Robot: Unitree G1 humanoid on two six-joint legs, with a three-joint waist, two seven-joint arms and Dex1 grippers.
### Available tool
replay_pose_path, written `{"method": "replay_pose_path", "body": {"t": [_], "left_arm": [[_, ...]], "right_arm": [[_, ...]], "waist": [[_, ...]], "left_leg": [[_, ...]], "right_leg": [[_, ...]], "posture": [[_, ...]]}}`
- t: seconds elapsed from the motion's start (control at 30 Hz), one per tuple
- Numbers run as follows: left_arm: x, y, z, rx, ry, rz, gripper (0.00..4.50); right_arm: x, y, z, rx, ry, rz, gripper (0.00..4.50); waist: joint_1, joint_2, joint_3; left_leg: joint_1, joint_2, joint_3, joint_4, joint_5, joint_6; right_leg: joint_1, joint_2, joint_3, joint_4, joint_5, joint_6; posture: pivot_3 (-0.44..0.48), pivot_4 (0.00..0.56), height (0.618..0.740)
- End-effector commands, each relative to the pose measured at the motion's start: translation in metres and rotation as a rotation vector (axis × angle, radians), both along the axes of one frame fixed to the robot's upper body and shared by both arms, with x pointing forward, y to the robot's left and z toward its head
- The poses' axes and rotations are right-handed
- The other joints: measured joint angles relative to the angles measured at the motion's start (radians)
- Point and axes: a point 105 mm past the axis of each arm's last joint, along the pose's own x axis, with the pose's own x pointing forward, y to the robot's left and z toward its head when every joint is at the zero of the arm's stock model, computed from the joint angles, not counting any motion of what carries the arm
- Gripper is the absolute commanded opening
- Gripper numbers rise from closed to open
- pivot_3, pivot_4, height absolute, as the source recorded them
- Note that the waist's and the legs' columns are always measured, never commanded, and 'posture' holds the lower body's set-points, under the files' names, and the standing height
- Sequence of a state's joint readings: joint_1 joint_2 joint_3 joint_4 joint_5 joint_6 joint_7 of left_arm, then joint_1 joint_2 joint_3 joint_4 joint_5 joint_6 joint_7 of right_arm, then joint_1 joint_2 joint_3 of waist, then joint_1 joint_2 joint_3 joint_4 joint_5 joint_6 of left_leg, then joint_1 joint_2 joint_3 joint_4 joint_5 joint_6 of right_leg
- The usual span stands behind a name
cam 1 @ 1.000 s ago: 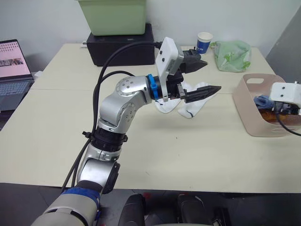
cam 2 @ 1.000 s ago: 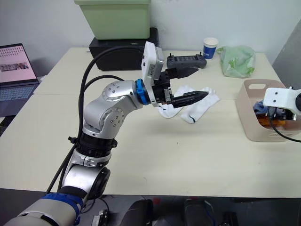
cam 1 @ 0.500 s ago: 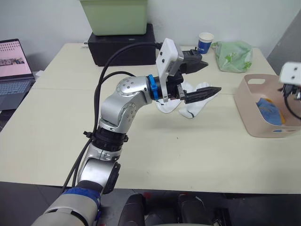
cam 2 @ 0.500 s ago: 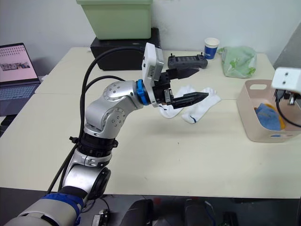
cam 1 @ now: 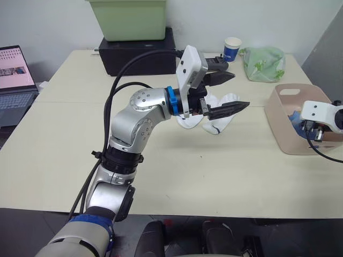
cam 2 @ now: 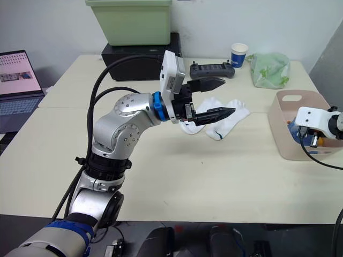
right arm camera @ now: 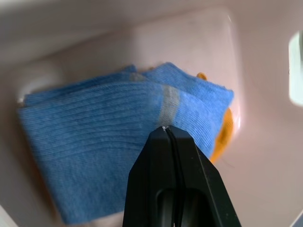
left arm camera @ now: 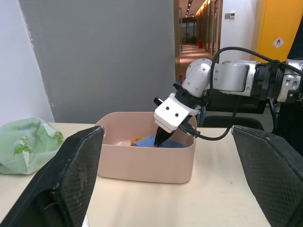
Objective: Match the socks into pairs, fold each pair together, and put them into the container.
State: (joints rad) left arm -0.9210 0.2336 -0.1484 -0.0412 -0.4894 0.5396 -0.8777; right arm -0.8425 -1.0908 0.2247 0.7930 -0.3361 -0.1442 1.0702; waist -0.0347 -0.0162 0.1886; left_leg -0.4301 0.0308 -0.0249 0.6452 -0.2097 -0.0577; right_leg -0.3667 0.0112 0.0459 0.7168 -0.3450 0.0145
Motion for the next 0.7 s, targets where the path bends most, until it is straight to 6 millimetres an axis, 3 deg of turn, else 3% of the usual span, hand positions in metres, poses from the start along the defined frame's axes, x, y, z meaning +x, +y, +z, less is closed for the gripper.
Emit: {"method": "replay_pose_path", "body": {"t": [0.03, 0.23, 0.3, 0.4, 0.47, 0.53, 0.57, 0.7], "left_arm": [[-0.007, 0.001, 0.009, -0.019, -0.043, -0.002, 4.50], [-0.008, 0.009, 0.005, -0.020, -0.031, 0.011, 4.50], [-0.006, 0.019, 0.004, -0.020, -0.022, 0.039, 4.50], [0.010, 0.054, -0.011, 0.002, -0.008, 0.206, 4.50], [0.016, 0.077, -0.021, 0.000, 0.020, 0.310, 4.50], [0.020, 0.106, -0.050, 0.054, 0.042, 0.464, 4.50], [0.019, 0.114, -0.059, 0.075, 0.046, 0.507, 4.50], [0.012, 0.142, -0.088, 0.063, 0.104, 0.660, 4.50]], "right_arm": [[0.003, -0.007, 0.005, -0.028, -0.050, -0.028, 0.02], [-0.001, -0.002, 0.032, 0.002, -0.069, -0.012, 0.02], [0.003, 0.008, 0.058, 0.047, -0.143, -0.002, 0.02], [0.012, 0.043, 0.114, 0.207, -0.345, 0.058, 0.40], [0.014, 0.070, 0.129, 0.368, -0.412, 0.096, 0.97], [0.015, 0.123, 0.113, 0.636, -0.425, 0.154, 1.65], [0.012, 0.138, 0.106, 0.717, -0.423, 0.157, 2.05], [-0.001, 0.170, 0.066, 0.862, -0.477, 0.109, 3.43]], "waist": [[0.000, 0.000, 0.000], [0.000, 0.000, 0.000], [-0.002, 0.001, 0.000], [-0.013, 0.004, 0.001], [-0.020, 0.005, 0.001], [-0.024, -0.002, -0.003], [-0.024, -0.005, -0.004], [0.010, -0.004, -0.003]], "left_leg": [[0.001, 0.000, 0.000, 0.000, 0.000, 0.000], [0.004, 0.000, 0.000, 0.000, 0.000, 0.000], [0.004, 0.000, 0.000, -0.001, 0.000, 0.000], [0.004, 0.000, 0.000, -0.002, 0.000, 0.000], [0.004, 0.000, 0.000, -0.003, 0.000, 0.000], [0.005, 0.003, -0.002, -0.003, 0.000, 0.000], [0.006, 0.015, -0.004, -0.004, 0.000, 0.000], [0.008, 0.015, -0.006, -0.004, -0.001, 0.001]], "right_leg": [[0.001, 0.000, 0.000, 0.000, 0.000, 0.000], [0.005, 0.000, 0.000, -0.001, 0.000, 0.000], [0.004, 0.000, 0.000, -0.001, 0.000, 0.001], [0.002, 0.000, 0.001, 0.000, 0.000, 0.000], [0.001, 0.000, 0.001, 0.000, 0.000, 0.000], [0.002, 0.000, 0.001, 0.000, 0.000, 0.000], [0.003, 0.003, 0.001, -0.001, 0.000, 0.000], [0.008, 0.005, -0.005, 0.000, 0.000, 0.000]], "posture": [[0.000, 0.150, 0.740], [0.000, 0.150, 0.740], [0.000, 0.150, 0.740], [0.000, 0.150, 0.740], [0.000, 0.150, 0.740], [0.000, 0.150, 0.740], [0.000, 0.150, 0.740], [0.000, 0.150, 0.740]]}}
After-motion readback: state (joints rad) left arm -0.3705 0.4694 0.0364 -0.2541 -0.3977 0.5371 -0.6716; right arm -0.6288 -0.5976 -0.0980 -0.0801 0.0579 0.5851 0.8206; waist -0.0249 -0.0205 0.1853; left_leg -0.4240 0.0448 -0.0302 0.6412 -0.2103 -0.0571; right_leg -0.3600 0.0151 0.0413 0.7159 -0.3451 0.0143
